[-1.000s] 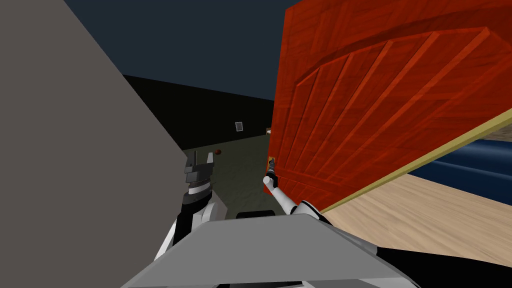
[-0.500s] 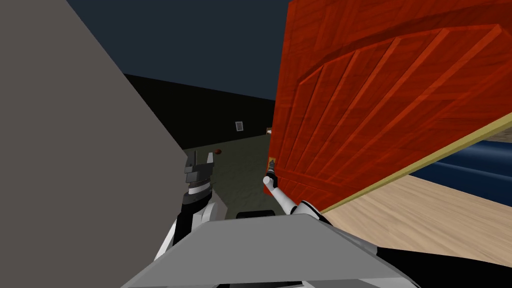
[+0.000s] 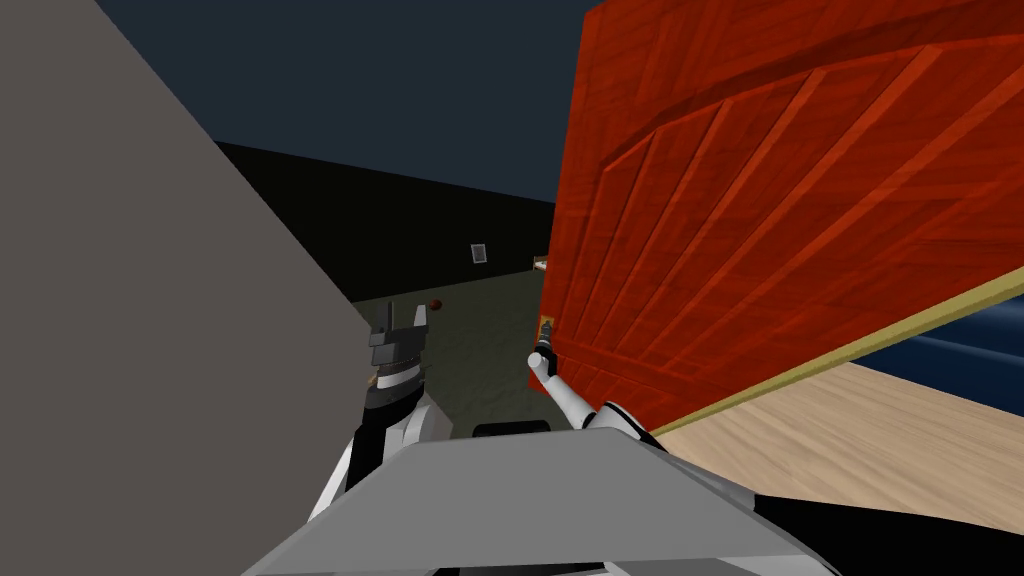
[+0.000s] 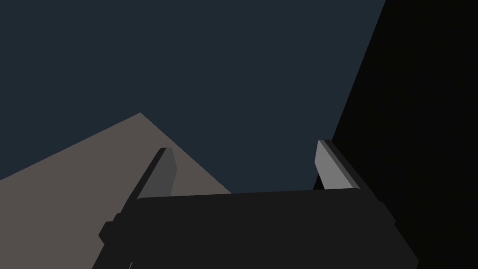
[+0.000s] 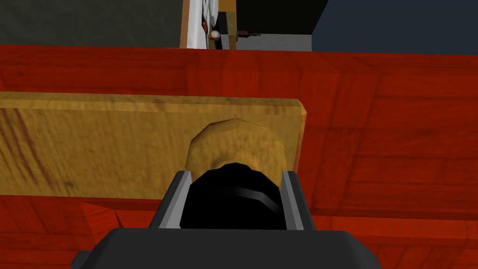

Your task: Push the door open

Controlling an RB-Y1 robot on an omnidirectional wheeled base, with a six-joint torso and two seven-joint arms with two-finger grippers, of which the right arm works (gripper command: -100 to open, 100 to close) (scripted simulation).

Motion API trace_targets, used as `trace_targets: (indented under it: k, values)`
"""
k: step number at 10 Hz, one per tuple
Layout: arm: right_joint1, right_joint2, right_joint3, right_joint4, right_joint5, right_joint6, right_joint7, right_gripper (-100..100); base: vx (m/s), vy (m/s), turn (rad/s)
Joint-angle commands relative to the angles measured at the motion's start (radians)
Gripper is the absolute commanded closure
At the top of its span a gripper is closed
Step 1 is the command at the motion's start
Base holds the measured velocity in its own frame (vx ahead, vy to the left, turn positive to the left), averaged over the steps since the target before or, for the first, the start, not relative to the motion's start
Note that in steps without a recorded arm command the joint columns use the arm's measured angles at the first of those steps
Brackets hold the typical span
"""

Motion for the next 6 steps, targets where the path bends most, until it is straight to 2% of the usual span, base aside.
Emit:
trace_targets:
  k: [1,3,6]
  values:
    - [-0.002,-0.014,-0.006,-0.011,-0.021,-0.032,0.010,100,0.190,-0.003,-0.011]
    - [-0.002,-0.015,-0.010,-0.016,-0.048,-0.058,0.026,100,0.215,-0.024,-0.013]
    - [-0.001,-0.001,-0.016,-0.025,-0.093,-0.101,0.052,100,0.222,-0.023,-0.026]
